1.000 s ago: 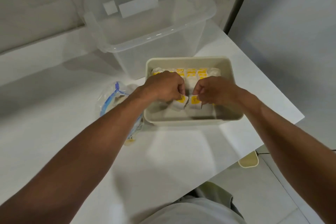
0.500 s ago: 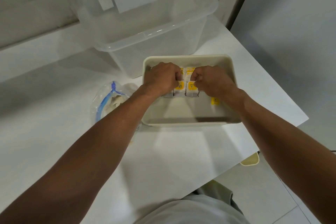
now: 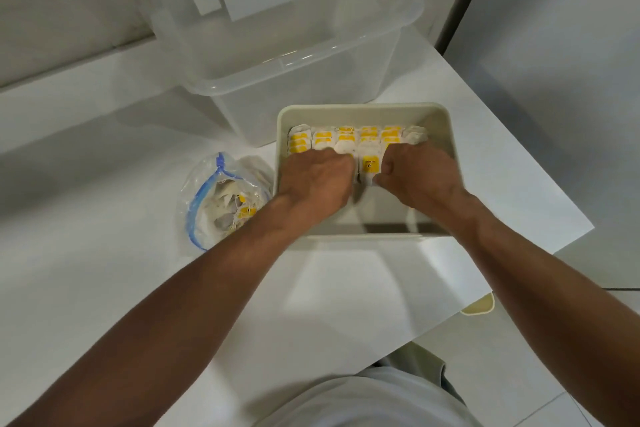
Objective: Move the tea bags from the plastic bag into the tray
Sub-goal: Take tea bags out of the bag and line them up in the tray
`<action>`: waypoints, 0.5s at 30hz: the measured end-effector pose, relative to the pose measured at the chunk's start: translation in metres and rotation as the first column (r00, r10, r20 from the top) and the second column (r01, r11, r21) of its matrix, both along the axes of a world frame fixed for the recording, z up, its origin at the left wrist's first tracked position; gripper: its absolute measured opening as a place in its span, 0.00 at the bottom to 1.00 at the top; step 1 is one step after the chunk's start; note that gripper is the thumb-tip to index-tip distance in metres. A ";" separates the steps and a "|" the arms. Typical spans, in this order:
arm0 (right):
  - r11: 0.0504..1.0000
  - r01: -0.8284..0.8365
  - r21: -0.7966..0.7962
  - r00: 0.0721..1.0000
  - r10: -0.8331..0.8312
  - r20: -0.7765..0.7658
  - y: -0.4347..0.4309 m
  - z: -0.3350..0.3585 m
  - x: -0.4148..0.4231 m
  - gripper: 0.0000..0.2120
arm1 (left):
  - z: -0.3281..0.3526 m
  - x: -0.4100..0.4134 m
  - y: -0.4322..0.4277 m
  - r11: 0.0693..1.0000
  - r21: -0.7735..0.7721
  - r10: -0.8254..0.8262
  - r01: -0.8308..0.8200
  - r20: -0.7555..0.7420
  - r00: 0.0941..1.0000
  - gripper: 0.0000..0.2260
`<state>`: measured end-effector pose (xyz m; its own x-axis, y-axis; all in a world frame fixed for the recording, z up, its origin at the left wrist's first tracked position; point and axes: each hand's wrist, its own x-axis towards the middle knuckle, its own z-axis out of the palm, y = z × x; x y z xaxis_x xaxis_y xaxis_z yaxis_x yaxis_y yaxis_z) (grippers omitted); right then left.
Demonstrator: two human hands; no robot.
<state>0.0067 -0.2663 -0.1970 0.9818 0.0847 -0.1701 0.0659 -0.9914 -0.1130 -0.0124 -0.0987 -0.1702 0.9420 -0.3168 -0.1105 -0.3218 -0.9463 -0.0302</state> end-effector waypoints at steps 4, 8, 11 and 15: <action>0.999 -0.033 -0.041 0.994 0.029 -0.103 0.006 0.001 -0.006 0.16 | -0.013 -0.012 -0.002 0.999 0.040 -0.020 0.024 -0.104 0.994 0.14; 0.996 -0.049 -0.068 0.996 0.043 -0.083 0.010 0.004 -0.007 0.16 | -0.016 -0.014 -0.003 0.999 0.047 -0.016 0.020 -0.075 0.997 0.20; 0.995 -0.054 -0.087 0.996 0.047 -0.075 0.012 0.007 -0.006 0.15 | -0.023 -0.009 -0.001 1.000 0.010 -0.005 0.006 -0.073 0.997 0.17; 0.994 -0.055 -0.094 0.996 0.048 -0.070 0.013 0.007 -0.004 0.16 | -0.020 -0.009 -0.001 1.000 -0.031 -0.001 -0.001 -0.074 0.997 0.14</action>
